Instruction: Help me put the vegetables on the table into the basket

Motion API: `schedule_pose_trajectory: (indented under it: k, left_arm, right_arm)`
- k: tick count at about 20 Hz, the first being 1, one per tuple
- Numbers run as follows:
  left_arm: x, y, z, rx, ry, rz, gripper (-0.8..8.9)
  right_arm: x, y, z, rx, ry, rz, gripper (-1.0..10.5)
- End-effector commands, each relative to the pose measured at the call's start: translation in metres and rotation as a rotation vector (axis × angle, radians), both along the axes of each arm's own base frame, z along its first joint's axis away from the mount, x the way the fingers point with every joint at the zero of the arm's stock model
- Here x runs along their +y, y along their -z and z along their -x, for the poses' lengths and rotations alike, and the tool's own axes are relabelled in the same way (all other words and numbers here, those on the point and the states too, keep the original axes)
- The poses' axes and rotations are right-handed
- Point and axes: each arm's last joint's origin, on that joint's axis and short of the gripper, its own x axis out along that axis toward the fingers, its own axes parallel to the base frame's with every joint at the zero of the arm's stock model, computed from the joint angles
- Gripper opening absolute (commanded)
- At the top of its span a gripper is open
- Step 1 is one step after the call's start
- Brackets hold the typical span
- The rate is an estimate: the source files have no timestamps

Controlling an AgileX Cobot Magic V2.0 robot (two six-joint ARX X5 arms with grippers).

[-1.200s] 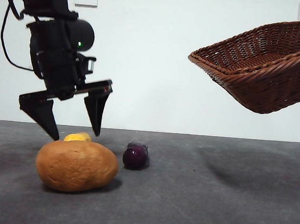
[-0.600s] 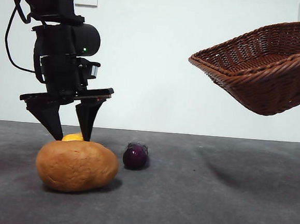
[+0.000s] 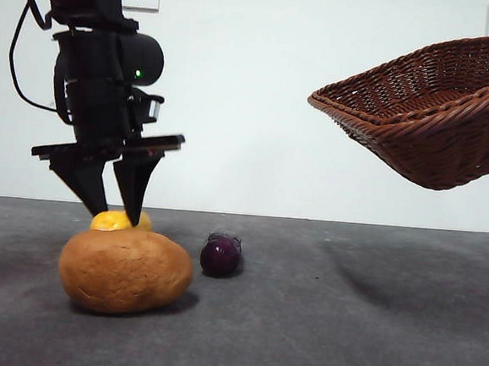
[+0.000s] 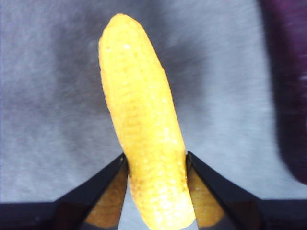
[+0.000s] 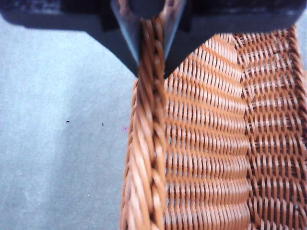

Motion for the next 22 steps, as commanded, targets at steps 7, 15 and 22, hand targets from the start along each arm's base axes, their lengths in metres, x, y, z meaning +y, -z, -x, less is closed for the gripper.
schedule_pose_trajectory:
  k: [7,15,22]
  left_arm:
    - [-0.013,-0.101,0.048,-0.177,0.149,0.400,-0.12]
    - [-0.074,-0.161,0.111,-0.399,0.375,0.600,-0.12]
    - [-0.128,-0.127,0.109,-0.309,0.337,0.615,-0.12]
  right_arm:
    - [0.000,-0.001,0.001,-0.009,0.025,-0.019,-0.1]
    - [0.001,-0.001,0.002,0.008,0.059,-0.039,-0.1]
    - [0.014,0.000,0.006,0.038,0.011,-0.036,-0.1]
